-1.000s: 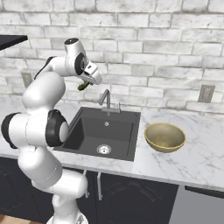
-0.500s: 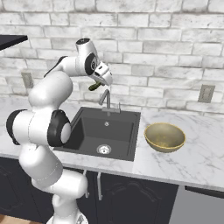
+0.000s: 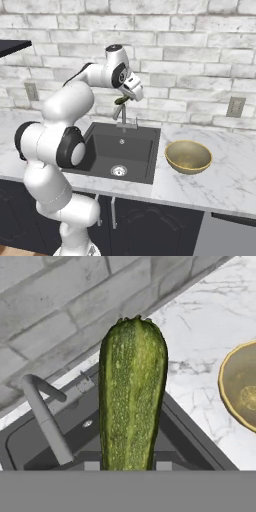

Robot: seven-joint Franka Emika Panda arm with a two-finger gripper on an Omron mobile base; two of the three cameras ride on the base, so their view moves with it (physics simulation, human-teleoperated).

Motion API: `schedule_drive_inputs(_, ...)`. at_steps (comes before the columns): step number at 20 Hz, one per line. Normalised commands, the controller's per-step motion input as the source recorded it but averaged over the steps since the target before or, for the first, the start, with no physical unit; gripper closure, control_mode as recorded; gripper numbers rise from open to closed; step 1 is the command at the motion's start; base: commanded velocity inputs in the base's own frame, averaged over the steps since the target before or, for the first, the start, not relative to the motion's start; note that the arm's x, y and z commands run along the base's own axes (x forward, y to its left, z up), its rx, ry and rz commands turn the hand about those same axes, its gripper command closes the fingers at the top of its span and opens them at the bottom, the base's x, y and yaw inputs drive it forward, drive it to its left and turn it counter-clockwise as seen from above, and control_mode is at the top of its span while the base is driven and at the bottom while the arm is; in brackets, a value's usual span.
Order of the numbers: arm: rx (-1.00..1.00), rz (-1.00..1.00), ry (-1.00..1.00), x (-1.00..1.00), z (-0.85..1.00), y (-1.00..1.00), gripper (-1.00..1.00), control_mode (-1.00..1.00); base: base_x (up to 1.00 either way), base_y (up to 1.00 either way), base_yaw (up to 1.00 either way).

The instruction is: There is a mixed pile of frozen fruits and vegetables on the counter. Locate all the frozen vegetables and place the items in a bowl on the counter. Take all the frozen fruits and defrost them in a running sink.

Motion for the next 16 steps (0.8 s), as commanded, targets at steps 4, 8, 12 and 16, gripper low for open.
schedule_drive_inputs(4,0.11,-0.01,0.0,0.0,-0.11,-0.59,1.0,-1.0,0.0,0.0,0.0)
schedule_drive_inputs(8,0.07,0.0,0.0,0.01,-0.15,-0.55,1.0,-1.0,0.0,0.0,0.0)
schedule_drive_inputs(12,0.02,0.0,0.01,0.03,-0.18,-0.48,1.0,-1.0,0.0,0.0,0.0)
schedule_drive_inputs(16,0.0,0.0,0.01,0.05,-0.14,-0.36,1.0,-1.0,0.0,0.0,0.0)
